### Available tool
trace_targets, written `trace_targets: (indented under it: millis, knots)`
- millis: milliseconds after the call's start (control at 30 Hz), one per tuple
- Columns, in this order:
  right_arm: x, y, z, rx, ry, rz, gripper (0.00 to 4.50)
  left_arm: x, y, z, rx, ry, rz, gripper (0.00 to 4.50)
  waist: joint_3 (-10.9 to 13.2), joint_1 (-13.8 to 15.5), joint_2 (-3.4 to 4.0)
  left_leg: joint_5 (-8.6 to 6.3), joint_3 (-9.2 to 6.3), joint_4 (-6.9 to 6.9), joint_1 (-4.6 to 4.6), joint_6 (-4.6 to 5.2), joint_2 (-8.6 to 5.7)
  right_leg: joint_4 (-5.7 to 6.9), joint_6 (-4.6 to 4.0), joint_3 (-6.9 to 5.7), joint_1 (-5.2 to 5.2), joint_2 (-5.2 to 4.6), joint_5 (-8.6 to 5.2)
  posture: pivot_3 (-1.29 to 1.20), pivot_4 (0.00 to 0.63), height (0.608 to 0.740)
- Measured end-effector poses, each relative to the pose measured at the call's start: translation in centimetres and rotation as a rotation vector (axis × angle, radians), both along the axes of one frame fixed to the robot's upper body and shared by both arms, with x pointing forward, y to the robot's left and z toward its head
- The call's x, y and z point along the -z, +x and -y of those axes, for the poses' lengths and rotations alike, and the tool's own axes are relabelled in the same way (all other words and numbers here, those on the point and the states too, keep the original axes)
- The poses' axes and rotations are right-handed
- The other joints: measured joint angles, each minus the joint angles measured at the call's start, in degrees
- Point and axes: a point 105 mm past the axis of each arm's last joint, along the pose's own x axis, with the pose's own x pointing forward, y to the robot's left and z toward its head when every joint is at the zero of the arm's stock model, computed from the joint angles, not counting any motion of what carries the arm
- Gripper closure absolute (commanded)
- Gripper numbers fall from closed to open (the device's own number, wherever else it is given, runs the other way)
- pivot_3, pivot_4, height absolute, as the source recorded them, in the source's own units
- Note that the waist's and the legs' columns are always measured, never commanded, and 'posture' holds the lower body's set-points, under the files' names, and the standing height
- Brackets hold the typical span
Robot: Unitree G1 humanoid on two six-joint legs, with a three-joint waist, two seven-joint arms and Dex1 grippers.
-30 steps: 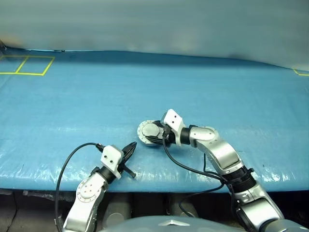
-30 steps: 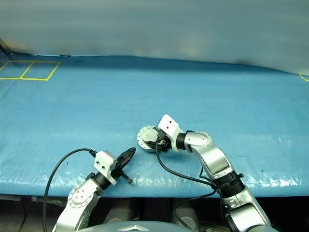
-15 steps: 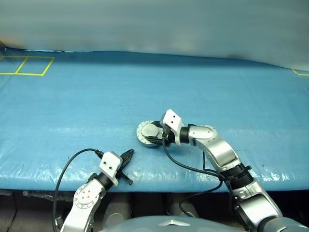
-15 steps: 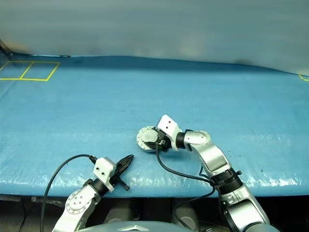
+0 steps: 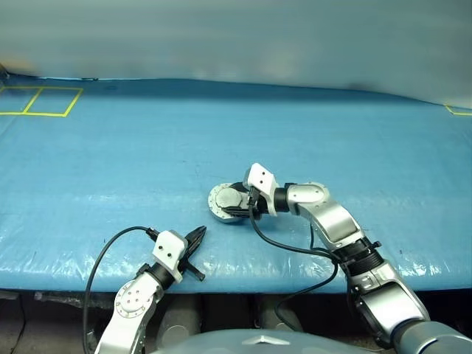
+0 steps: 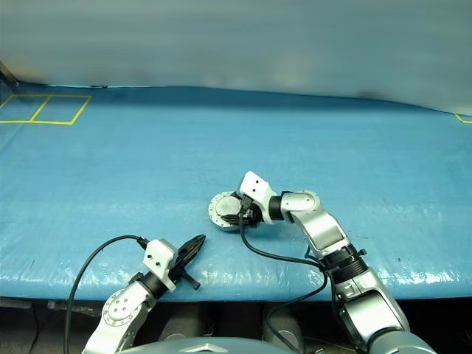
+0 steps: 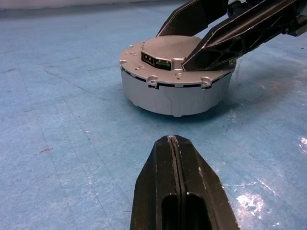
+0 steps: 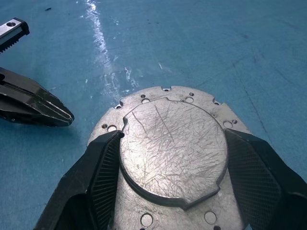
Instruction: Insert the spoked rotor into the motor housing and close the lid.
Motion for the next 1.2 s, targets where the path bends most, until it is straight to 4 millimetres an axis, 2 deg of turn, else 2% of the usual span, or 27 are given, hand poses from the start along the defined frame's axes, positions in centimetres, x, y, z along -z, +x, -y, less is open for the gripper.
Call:
trace_targets:
  millis: [667,833,1000,1133,1200]
  knots:
    - [0.3,0.7,-0.6,-0.034,-0.013,0.014,1.48,-0.3,0.3,0.2,-0.003,-0.027,0.006,4.50,0.0,-0.5,0.02,-0.01,0.10,-0.18,0.34,-0.02,0.20,0.01,-0.15,0.13,0.11,-0.08,-0.01,0.00,0.150,0.740]
    - [0.3,0.6,-0.6,-0.032,-0.016,0.021,1.48,-0.4,1.8,-0.1,-0.061,-0.059,-0.061,4.50,0.0,-0.5,0.02,0.00,0.10,-0.20,0.36,-0.02,0.22,0.05,-0.16,0.10,0.13,0.07,-0.02,0.00,0.150,0.740]
    - [0.4,0.5,-0.6,-0.030,-0.014,0.023,1.48,-4.2,5.1,-1.9,-0.164,-0.233,-0.090,4.50,0.0,-0.6,0.00,0.01,0.09,-0.19,0.41,-0.02,0.20,0.04,-0.12,0.09,0.25,0.24,0.00,0.00,0.150,0.740]
    - [0.4,0.5,-0.6,-0.029,-0.013,0.022,1.48,-6.0,6.1,-2.2,-0.083,-0.421,-0.225,4.50,0.0,-0.6,-0.01,0.00,0.06,-0.22,0.49,-0.03,0.18,0.02,-0.09,0.05,0.60,0.27,0.01,0.00,0.150,0.740]
    - [0.4,0.5,-0.6,-0.028,-0.014,0.022,1.48,-6.6,6.5,-2.2,-0.041,-0.453,-0.271,4.50,0.0,-0.6,-0.01,0.01,0.03,-0.21,0.54,-0.04,0.16,0.02,-0.09,0.02,0.64,0.28,0.01,0.00,0.150,0.740]
